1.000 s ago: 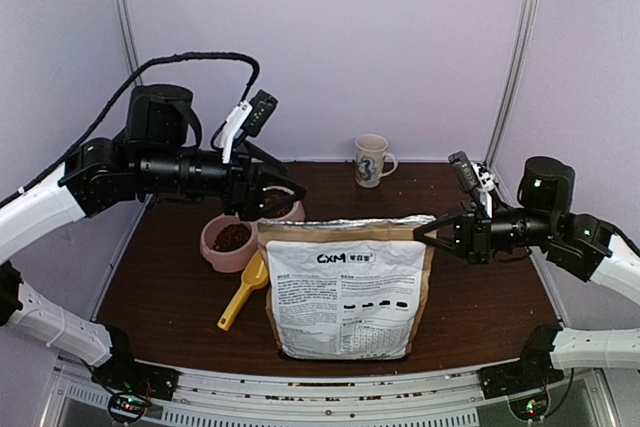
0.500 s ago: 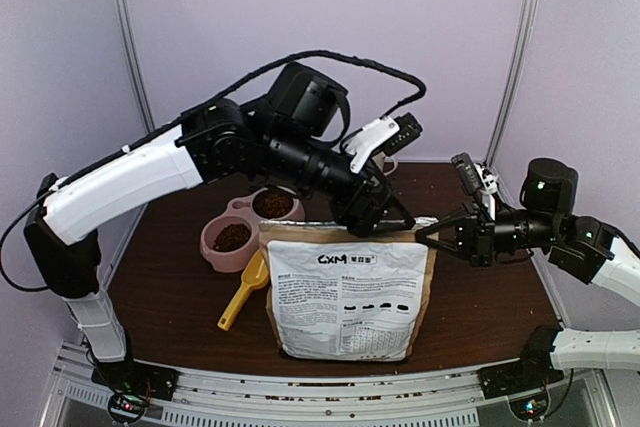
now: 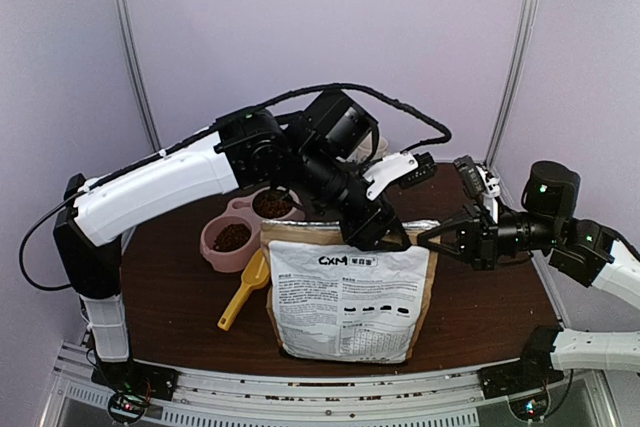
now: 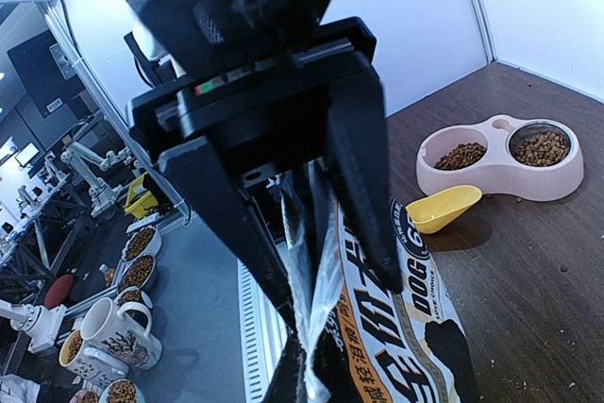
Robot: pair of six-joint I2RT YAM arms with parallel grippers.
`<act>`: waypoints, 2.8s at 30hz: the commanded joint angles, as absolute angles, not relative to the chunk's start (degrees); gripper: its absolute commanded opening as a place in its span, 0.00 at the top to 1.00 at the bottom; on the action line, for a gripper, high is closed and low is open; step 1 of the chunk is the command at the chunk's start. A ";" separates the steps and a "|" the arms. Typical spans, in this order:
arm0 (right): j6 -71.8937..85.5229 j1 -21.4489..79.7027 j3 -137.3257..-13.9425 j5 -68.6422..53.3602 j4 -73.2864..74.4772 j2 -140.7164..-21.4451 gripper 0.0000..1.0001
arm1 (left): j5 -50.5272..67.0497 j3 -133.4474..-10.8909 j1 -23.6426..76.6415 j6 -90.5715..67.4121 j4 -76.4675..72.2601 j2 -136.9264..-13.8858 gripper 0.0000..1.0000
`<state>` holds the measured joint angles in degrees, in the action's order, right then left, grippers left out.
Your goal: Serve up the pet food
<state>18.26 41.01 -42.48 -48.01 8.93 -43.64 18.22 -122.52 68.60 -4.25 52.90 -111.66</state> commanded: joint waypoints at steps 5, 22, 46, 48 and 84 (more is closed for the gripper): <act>18.14 41.31 -42.31 -50.36 2.32 -42.58 1.00 | 23.70 -124.11 68.44 -3.84 53.22 -111.41 0.96; 19.45 42.27 -43.29 -52.01 0.53 -46.56 0.85 | 23.71 -124.04 68.47 -4.66 52.65 -111.33 1.00; 17.37 42.45 -43.81 -50.92 3.09 -46.84 1.00 | 20.99 -113.56 65.83 -3.59 52.47 -103.80 0.89; 17.69 42.53 -43.93 -51.42 2.55 -47.49 1.00 | 21.73 -113.79 65.83 -3.75 52.13 -103.94 1.00; 18.83 44.30 -44.69 -48.75 -1.93 -50.42 1.00 | 20.30 -107.92 63.63 -3.05 52.65 -98.88 1.00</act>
<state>18.57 44.01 -43.40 -48.56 1.21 -51.22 21.91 -108.36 64.77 -3.36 52.36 -100.64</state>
